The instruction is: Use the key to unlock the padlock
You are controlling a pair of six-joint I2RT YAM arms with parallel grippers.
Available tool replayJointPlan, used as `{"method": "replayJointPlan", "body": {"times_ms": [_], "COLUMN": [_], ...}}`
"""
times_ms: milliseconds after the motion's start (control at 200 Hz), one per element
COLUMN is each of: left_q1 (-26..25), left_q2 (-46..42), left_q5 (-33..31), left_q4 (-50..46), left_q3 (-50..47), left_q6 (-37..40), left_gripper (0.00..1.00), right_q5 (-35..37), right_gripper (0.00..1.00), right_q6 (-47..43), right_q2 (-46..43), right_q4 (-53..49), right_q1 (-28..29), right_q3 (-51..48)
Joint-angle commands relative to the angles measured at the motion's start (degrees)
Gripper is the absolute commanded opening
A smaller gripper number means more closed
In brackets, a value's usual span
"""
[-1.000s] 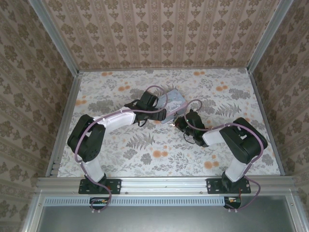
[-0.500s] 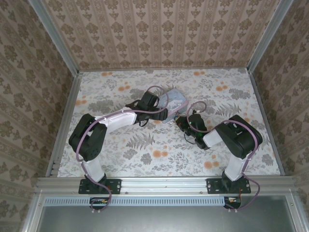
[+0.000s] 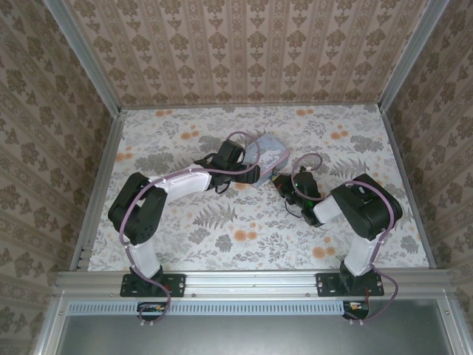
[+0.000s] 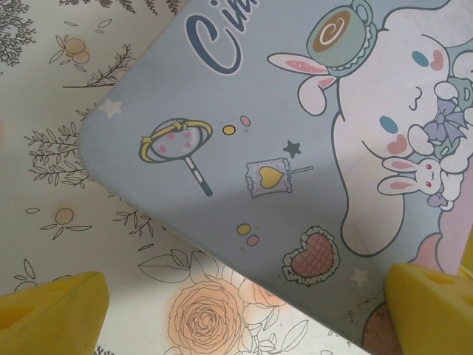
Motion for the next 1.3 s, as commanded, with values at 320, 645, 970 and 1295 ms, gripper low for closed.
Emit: {"method": "replayJointPlan", "body": {"times_ms": [320,645,970,1295], "left_q1": [0.4,0.4,0.7,2.2], "left_q2": [5.6,6.1,4.9,-1.4], "left_q5": [-1.9,-1.5,-0.9,3.4], "left_q4": [-14.1,-14.1,-14.4,-15.8], "left_q3": [-3.8,-3.5,-3.4,-2.0], "left_q6": [1.3,1.4,1.7,0.9], "left_gripper": [0.95,0.94,0.96,1.00], "right_q5": [-1.6,-2.9,-6.5,-9.0], "right_gripper": [0.00,0.00,0.00,0.00], "right_q6": [1.3,-9.8,-9.9,-10.6], "right_q2": [2.0,-2.8,-6.8,-24.7], "right_q4": [0.5,-15.9,-15.0,-28.0], "right_q1": [-5.7,-9.0,-10.6,-2.6], "right_q3": [3.1,6.3,3.4,-3.0]}}
